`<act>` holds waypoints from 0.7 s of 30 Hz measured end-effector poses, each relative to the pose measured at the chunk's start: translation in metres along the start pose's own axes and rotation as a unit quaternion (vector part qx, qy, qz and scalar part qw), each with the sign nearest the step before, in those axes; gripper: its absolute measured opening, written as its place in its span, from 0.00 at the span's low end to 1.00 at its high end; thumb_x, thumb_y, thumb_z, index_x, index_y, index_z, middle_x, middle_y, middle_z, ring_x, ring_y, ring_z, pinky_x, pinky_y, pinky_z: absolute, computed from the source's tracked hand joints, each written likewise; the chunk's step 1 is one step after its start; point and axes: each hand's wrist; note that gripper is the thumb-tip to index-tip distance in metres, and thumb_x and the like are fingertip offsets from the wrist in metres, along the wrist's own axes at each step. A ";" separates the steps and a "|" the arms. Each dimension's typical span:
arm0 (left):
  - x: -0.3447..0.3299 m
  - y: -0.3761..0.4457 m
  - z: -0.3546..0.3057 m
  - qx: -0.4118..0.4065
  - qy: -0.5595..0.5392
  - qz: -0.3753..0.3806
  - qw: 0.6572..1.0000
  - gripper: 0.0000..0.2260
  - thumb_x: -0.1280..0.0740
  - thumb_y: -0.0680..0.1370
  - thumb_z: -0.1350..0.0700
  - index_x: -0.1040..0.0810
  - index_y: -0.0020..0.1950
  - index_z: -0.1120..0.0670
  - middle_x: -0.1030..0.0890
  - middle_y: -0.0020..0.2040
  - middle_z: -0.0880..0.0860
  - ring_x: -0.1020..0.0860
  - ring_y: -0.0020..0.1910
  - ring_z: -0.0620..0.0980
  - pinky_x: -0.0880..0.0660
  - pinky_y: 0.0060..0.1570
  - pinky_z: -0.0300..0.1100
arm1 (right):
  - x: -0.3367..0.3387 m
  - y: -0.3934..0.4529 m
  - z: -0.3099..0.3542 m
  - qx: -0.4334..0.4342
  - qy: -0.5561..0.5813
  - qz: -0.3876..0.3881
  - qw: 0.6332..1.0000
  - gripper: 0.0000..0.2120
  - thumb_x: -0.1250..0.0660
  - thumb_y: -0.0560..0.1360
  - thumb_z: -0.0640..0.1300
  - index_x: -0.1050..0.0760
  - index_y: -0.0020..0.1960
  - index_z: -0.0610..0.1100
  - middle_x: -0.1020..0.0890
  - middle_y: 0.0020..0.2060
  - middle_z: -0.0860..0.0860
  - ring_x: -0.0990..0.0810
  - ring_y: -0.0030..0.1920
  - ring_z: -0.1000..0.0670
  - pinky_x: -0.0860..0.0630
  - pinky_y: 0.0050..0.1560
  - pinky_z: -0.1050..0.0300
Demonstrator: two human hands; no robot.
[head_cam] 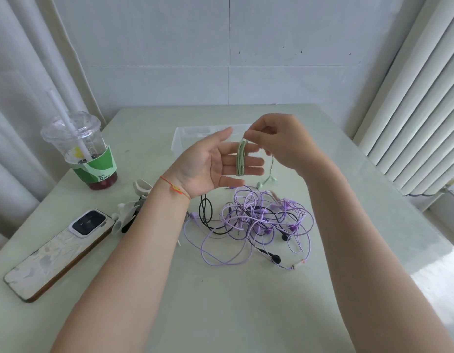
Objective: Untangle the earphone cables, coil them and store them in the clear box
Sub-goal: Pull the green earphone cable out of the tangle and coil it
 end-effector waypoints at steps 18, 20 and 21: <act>0.006 0.006 -0.005 -0.142 -0.121 -0.101 0.977 0.23 0.44 0.80 0.44 0.30 0.72 0.53 0.25 0.69 0.52 0.27 0.68 0.47 0.20 0.49 0.52 | -0.008 -0.008 0.005 -0.028 -0.097 0.178 0.979 0.06 0.34 0.78 0.44 0.19 0.46 0.47 0.20 0.29 0.54 0.24 0.27 0.54 0.29 0.31 0.66; 0.003 0.009 -0.003 -0.129 -0.061 -0.127 0.982 0.22 0.45 0.81 0.45 0.29 0.71 0.52 0.25 0.68 0.51 0.27 0.67 0.46 0.19 0.46 0.52 | -0.006 -0.008 0.005 -0.024 -0.101 0.156 0.982 0.05 0.33 0.77 0.43 0.18 0.47 0.45 0.21 0.30 0.53 0.24 0.27 0.53 0.32 0.27 0.69; 0.002 0.010 -0.001 -0.119 -0.028 -0.136 0.983 0.21 0.45 0.81 0.45 0.29 0.71 0.52 0.24 0.68 0.51 0.26 0.66 0.46 0.19 0.45 0.52 | -0.005 -0.007 0.005 -0.021 -0.102 0.143 0.984 0.05 0.32 0.76 0.43 0.18 0.46 0.44 0.21 0.29 0.52 0.24 0.27 0.53 0.33 0.25 0.69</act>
Point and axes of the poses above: each hand's wrist, its own y-axis towards the middle knuckle, its own x-axis out of the back of the hand, z = x × y
